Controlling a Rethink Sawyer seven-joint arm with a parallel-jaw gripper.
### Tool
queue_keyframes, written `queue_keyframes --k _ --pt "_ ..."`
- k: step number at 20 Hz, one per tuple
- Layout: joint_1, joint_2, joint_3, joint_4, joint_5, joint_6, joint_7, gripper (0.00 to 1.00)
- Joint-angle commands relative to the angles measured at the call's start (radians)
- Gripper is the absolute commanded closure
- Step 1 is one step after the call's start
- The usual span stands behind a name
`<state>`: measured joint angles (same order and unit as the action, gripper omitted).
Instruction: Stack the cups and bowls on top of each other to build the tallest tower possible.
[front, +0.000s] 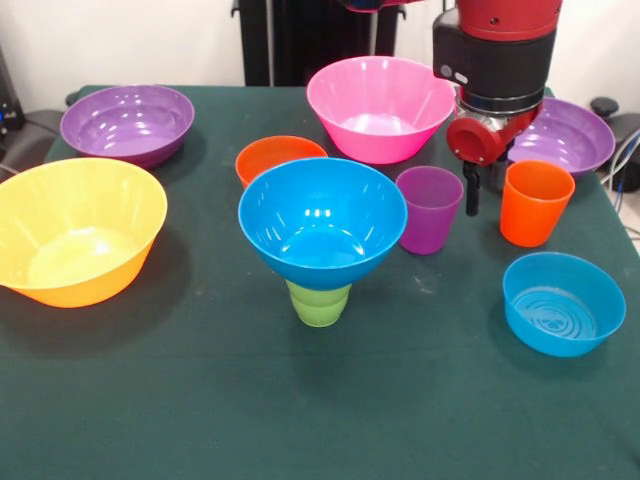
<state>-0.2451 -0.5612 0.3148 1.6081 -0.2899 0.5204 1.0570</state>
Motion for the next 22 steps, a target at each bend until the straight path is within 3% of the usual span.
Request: queue_keyframes --k 1,10,22 --pt "-0.007 0.054 0.018 0.034 -0.023 -0.076 0.141 0.0" --pt "0.005 -0.022 0.026 0.054 -0.002 -0.023 0.133 0.0" --pt "0.016 -0.058 0.032 0.086 0.028 0.022 0.143 0.0"
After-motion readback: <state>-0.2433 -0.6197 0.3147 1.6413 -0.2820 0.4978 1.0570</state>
